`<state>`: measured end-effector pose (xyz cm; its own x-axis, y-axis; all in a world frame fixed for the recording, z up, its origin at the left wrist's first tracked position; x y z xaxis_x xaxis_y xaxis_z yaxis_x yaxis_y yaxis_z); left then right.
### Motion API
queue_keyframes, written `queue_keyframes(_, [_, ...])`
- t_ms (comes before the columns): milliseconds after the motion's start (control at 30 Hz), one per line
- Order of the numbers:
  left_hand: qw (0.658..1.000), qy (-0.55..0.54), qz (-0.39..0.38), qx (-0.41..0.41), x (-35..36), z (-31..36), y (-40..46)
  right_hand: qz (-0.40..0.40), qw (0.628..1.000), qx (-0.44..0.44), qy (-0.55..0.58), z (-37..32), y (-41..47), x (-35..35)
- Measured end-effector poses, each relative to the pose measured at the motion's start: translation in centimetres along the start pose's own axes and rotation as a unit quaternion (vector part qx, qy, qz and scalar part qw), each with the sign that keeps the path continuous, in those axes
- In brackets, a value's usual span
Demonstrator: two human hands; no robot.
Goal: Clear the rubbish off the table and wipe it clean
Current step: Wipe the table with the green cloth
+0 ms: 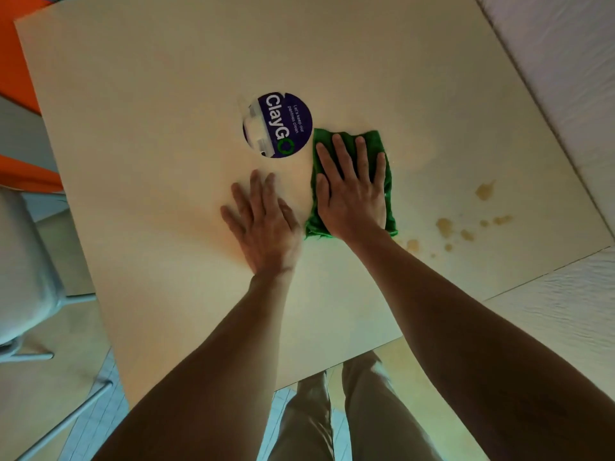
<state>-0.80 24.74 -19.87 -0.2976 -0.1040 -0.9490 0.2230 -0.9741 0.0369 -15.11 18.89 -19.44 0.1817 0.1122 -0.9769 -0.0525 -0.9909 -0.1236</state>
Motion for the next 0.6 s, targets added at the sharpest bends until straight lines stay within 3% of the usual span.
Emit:
queue_keyframes(400, [0.998,0.042,-0.012,-0.036,0.1,0.4,-0.1,0.013,0.995,0.101,-0.010,10.7,7.5,-2.7])
queue_keyframes(600, [0.997,0.061,-0.032,-0.035,0.1,0.8,0.0,-0.002,0.993,0.120,-0.011,9.7,6.3,-2.5])
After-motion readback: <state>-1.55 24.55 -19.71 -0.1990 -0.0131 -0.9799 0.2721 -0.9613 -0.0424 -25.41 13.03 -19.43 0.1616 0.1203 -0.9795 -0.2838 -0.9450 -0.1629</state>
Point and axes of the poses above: each hand's wrist, its own y-axis towards the middle knuckle, its own x-axis out of the palm, z = x × y, the point moved 4 cm from there along y, towards the middle knuckle, and after that the axes turned 9 degrees about x, right-handed, at the moved point
